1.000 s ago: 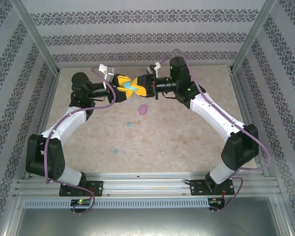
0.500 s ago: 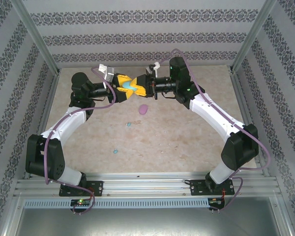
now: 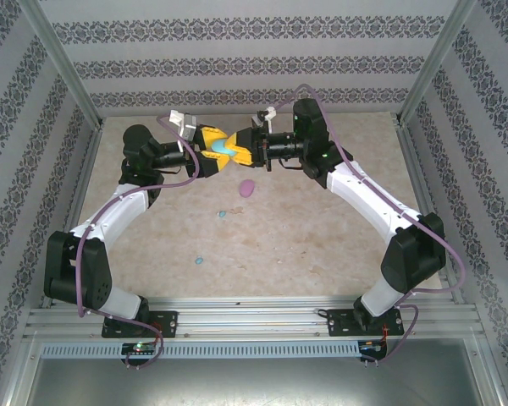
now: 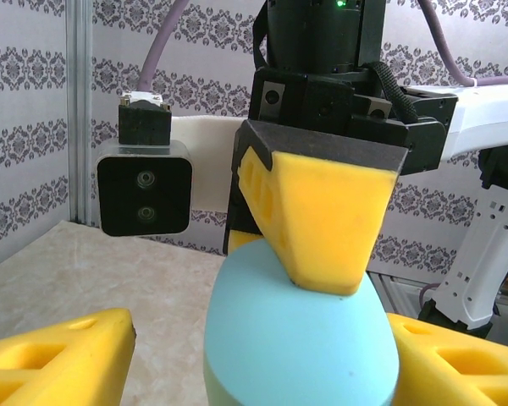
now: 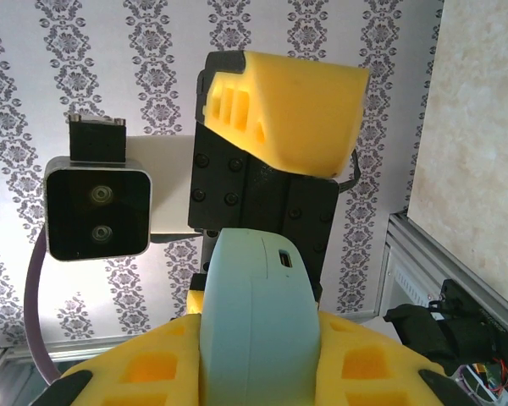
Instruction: Insert wireless bluetooth earbuds into charging case
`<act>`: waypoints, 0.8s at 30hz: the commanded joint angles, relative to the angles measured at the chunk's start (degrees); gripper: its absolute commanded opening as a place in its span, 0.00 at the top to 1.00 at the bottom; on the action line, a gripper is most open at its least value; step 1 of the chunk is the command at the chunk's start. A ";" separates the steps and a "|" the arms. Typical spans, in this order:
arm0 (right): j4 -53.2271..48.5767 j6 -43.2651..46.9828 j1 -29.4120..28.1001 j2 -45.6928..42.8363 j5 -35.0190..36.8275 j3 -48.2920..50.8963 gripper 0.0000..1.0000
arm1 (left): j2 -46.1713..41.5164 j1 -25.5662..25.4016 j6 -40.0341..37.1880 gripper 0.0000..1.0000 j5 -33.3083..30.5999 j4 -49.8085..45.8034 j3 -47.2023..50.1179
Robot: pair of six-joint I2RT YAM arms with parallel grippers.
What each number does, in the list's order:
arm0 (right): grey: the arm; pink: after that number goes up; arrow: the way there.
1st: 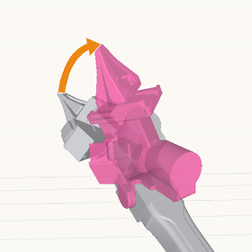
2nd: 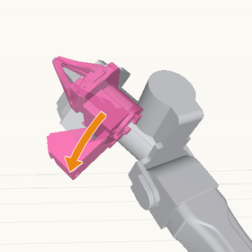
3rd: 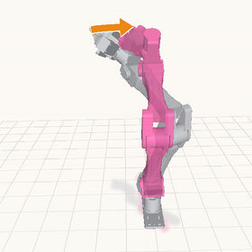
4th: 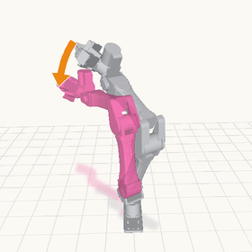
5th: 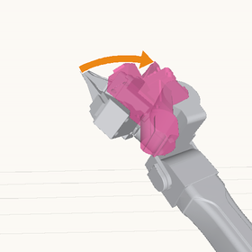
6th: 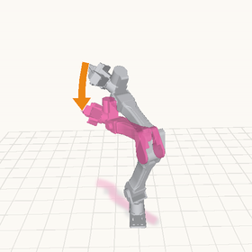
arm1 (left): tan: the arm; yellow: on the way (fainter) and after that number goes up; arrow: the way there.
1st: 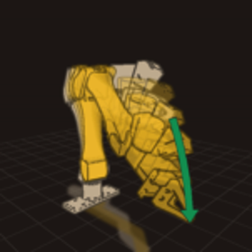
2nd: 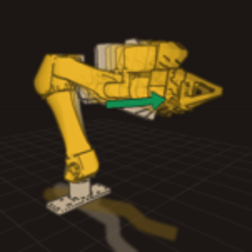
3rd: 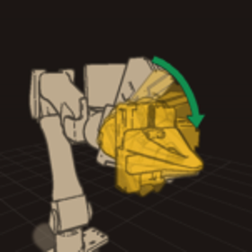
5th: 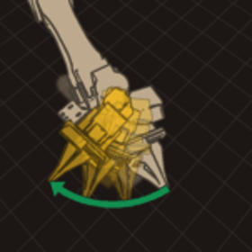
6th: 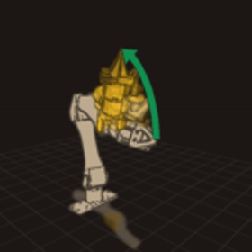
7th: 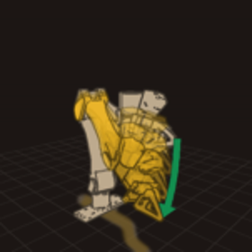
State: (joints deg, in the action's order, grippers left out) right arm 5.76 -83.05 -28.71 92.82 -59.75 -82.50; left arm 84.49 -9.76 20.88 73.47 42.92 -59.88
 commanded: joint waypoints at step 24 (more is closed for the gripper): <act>3.18 -0.77 -0.29 -2.06 -1.62 0.95 0.76 | 0.94 0.04 7.49 0.70 3.04 9.96 -0.51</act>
State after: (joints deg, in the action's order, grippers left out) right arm 7.16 -84.07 -28.27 92.58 -59.79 -81.89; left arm 84.95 -9.65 26.20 75.29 47.75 -59.40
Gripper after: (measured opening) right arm 0.245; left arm 0.345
